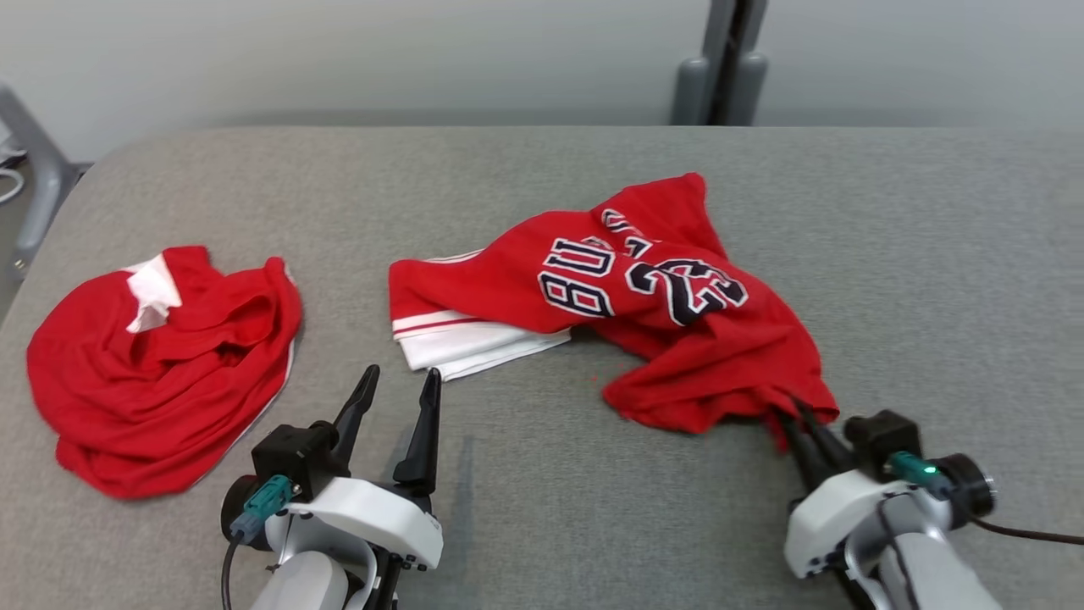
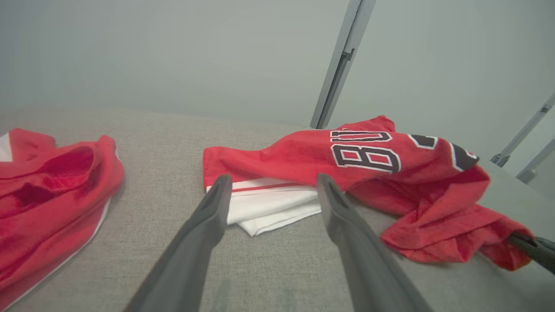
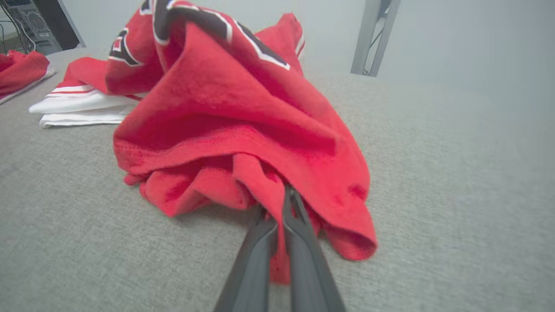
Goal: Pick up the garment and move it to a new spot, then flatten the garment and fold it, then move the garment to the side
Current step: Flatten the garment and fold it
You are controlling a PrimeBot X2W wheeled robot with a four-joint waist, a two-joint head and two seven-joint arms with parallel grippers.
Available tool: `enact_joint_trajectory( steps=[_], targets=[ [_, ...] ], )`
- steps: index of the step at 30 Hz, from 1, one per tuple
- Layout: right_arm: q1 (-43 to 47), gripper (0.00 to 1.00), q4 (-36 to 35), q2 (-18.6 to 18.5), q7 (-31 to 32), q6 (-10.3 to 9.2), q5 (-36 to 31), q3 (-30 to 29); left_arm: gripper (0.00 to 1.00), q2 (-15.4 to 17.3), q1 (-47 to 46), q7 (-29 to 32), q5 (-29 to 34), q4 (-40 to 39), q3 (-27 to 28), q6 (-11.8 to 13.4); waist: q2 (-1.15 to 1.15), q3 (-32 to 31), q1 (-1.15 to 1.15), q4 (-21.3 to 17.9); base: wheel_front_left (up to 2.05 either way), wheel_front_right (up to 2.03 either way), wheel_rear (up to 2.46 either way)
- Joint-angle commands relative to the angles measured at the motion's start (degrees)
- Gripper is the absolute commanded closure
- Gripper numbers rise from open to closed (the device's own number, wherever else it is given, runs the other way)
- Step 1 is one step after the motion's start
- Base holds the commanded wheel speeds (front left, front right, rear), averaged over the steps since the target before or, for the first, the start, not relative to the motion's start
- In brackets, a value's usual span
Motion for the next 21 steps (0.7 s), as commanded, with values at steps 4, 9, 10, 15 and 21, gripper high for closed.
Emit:
enact_joint_trajectory(
  steps=[4,9,10,15,21],
  targets=[
    [2.9,1.0,-6.2,-4.6,2.9,-0.04,0.2,-4.1,0.0,-0.2,0.7,-0.3,-0.6,0.6,0.1,0.0,0.0,-2.9,0.0,-4.1,0.0,0.0,0.0],
    [6.8,1.0,-14.7,-9.5,9.0,-0.04,1.4,-9.7,0.0,-0.9,1.4,-0.5,-0.8,1.2,-0.4,-0.2,0.0,-4.3,0.0,-5.9,0.0,0.0,0.0],
    [7.6,1.0,-15.8,-10.0,10.8,-0.04,2.0,-10.7,0.0,-1.0,1.5,-0.5,-0.9,1.4,-0.5,-0.2,0.0,-4.4,0.0,-6.1,0.0,0.0,0.0],
    [10.3,0.0,-20.4,-11.0,17.8,-0.04,3.1,-13.7,0.0,-1.3,1.3,-0.5,-0.9,2.0,-0.8,-0.5,0.0,-4.5,0.0,-6.5,0.0,0.0,0.0],
    [10.9,0.0,-30.3,-6.9,15.7,-0.04,5.1,-11.7,0.0,-1.5,0.8,-0.6,-0.6,2.4,-0.7,-0.8,0.0,-4.0,0.0,-6.6,0.0,0.0,0.0]
  ],
)
